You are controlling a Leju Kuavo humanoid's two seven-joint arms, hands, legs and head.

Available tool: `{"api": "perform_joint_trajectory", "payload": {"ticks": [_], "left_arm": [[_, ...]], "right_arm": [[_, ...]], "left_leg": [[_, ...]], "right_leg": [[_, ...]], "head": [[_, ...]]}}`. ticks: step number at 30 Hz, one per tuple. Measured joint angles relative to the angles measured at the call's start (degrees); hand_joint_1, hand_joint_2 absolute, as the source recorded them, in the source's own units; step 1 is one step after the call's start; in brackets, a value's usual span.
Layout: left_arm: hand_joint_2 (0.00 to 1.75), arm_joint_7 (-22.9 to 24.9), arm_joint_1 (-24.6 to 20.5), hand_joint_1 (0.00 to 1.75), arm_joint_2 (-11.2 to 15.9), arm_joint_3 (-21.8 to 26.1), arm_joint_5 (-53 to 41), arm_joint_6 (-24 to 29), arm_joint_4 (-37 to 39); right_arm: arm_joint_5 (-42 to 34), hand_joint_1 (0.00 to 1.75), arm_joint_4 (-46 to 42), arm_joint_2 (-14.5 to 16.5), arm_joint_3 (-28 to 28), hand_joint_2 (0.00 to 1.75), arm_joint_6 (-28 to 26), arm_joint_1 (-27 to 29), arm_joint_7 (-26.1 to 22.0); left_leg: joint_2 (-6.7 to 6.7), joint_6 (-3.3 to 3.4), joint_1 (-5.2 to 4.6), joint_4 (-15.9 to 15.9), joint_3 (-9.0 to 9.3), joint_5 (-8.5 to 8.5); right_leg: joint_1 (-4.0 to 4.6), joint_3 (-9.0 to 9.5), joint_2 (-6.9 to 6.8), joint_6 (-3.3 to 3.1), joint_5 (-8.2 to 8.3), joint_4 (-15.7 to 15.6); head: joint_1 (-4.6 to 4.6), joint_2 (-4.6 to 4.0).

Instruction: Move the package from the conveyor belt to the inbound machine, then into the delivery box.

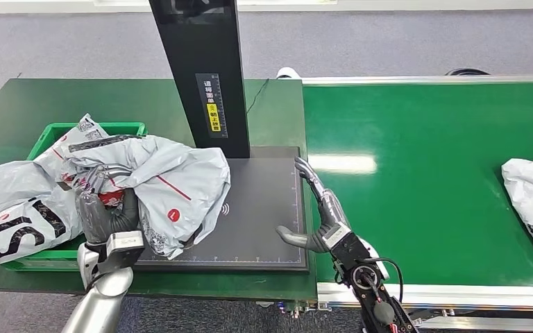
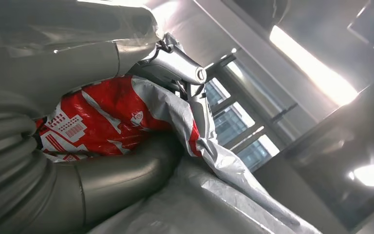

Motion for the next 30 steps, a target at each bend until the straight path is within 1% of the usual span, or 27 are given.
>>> {"api": "perform_joint_trajectory", "payload": {"ticks": [2, 4, 8, 10, 11, 12, 13, 15, 16, 17, 18, 21, 27, 28, 30], "left_arm": [[1.75, -0.2, 0.2, 1.75, 0.0, 0.1, -0.9, 0.2, -1.7], [1.75, -0.3, 0.4, 1.75, -0.3, 0.5, -3.8, 0.2, -4.3], [1.75, -0.4, 0.4, 1.75, -1.2, 2.6, -14.9, 0.3, -10.2], [1.75, 0.8, -0.4, 1.75, -1.7, 4.7, -20.3, 0.3, -10.5], [1.75, 2.9, -1.2, 1.75, -1.7, 6.0, -22.8, 0.3, -9.7], [1.75, 6.4, -2.4, 1.75, -1.6, 7.2, -25.2, 0.2, -8.5], [1.75, 10.9, -3.7, 1.75, -1.1, 8.2, -27.4, 0.0, -6.9], [1.75, 20.1, -6.6, 1.75, 0.5, 9.6, -30.8, -0.6, -3.0], [1.75, 23.2, -7.9, 1.75, 1.4, 10.0, -31.6, -0.8, -1.2], [1.75, 25.1, -8.9, 1.75, 2.2, 10.4, -32.1, -1.0, 0.5], [1.75, 25.9, -9.7, 1.75, 2.9, 10.7, -32.3, -1.0, 1.9], [1.75, 26.3, -11.1, 1.75, 4.3, 11.1, -32.5, -0.9, 5.0], [1.75, 26.7, -12.1, 1.75, 5.1, 11.2, -32.8, -1.0, 7.4], [1.75, 27.5, -12.2, 1.75, 5.2, 11.2, -33.1, -1.3, 7.7], [1.75, 30.5, -12.6, 1.75, 5.8, 11.4, -33.9, -2.6, 8.8]], "right_arm": [[0.0, 0.00, -0.1, 0.0, 0.0, 1.75, -0.3, 0.1, 0.0], [-0.1, 0.00, -0.3, 0.0, -0.1, 1.75, -0.6, 0.4, 0.0], [0.0, 0.00, -0.8, 0.0, -0.3, 1.75, -1.1, 1.0, 0.1], [0.0, 0.00, -1.6, 0.0, -0.7, 1.75, -1.5, 1.7, 0.3], [0.1, 0.00, -2.1, -0.1, -0.9, 1.75, -1.7, 2.2, 0.5], [0.2, 0.00, -2.7, -0.1, -1.2, 1.75, -1.8, 2.7, 0.7], [0.5, 0.00, -3.4, -0.2, -1.5, 1.75, -1.9, 3.3, 1.0], [1.0, 0.00, -4.9, -0.4, -2.2, 1.75, -1.8, 4.5, 1.6], [1.3, 0.00, -5.5, -0.4, -2.5, 1.75, -1.8, 5.0, 1.8], [1.4, 0.00, -6.0, -0.5, -2.8, 1.75, -1.7, 5.4, 2.0], [1.5, 0.00, -6.4, -0.5, -3.0, 1.75, -1.6, 5.7, 2.1], [1.8, 0.00, -7.2, -0.5, -3.6, 1.75, -1.4, 6.2, 2.2], [1.9, 0.00, -7.8, -0.5, -3.8, 1.75, -1.3, 6.4, 2.2], [1.9, 0.00, -7.8, -0.5, -3.8, 1.75, -1.2, 6.4, 2.2], [2.0, 0.00, -7.9, -0.5, -3.9, 1.75, -0.9, 6.4, 2.2]], "left_leg": [[0.00, 0.00, 0.00, 0.0, -0.01, 0.00], [0.00, 0.00, 0.00, 0.0, -0.04, 0.00], [0.01, 0.00, 0.00, 0.0, -0.08, 0.00], [0.00, 0.00, 0.00, 0.0, -0.08, 0.00], [0.00, 0.00, 0.00, 0.0, -0.08, 0.00], [0.00, 0.00, 0.01, 0.0, -0.08, 0.01], [0.00, -0.01, 0.02, 0.0, -0.08, 0.02], [0.04, -0.05, 0.05, 0.0, -0.07, 0.05], [0.08, -0.07, 0.06, 0.0, -0.07, 0.07], [0.11, -0.08, 0.08, 0.0, -0.07, 0.08], [0.14, -0.09, 0.09, 0.0, -0.07, 0.09], [0.15, -0.10, 0.09, 0.0, -0.10, 0.09], [0.18, -0.09, 0.05, 0.0, -0.18, 0.06], [0.18, -0.09, 0.05, 0.0, -0.18, 0.06], [0.20, -0.09, 0.06, 0.0, -0.18, 0.06]], "right_leg": [[0.00, -0.02, 0.00, 0.00, 0.00, 0.0], [0.00, -0.05, 0.00, 0.00, 0.00, 0.0], [-0.01, -0.09, 0.00, 0.00, 0.00, 0.0], [-0.01, -0.11, 0.00, 0.00, 0.00, 0.0], [0.00, -0.11, 0.00, 0.00, 0.00, 0.0], [0.00, -0.11, 0.00, -0.01, 0.01, 0.0], [0.01, -0.11, 0.00, -0.03, 0.02, 0.0], [0.04, -0.12, 0.02, -0.08, 0.06, 0.0], [0.07, -0.12, 0.05, -0.10, 0.07, 0.0], [0.09, -0.13, 0.08, -0.12, 0.09, 0.0], [0.10, -0.14, 0.10, -0.12, 0.09, 0.0], [0.10, -0.16, 0.12, -0.12, 0.08, 0.0], [0.05, -0.25, 0.15, -0.11, 0.08, 0.0], [0.06, -0.25, 0.14, -0.11, 0.08, 0.0], [0.07, -0.25, 0.17, -0.12, 0.08, 0.0]], "head": [[0.01, 0.00], [0.01, 0.00], [0.01, 0.00], [0.02, 0.00], [0.02, 0.00], [0.01, 0.00], [0.01, 0.00], [0.00, 0.00], [0.00, 0.00], [0.00, 0.00], [0.00, 0.00], [0.01, 0.00], [0.02, 0.00], [0.02, 0.00], [0.01, 0.00]]}}
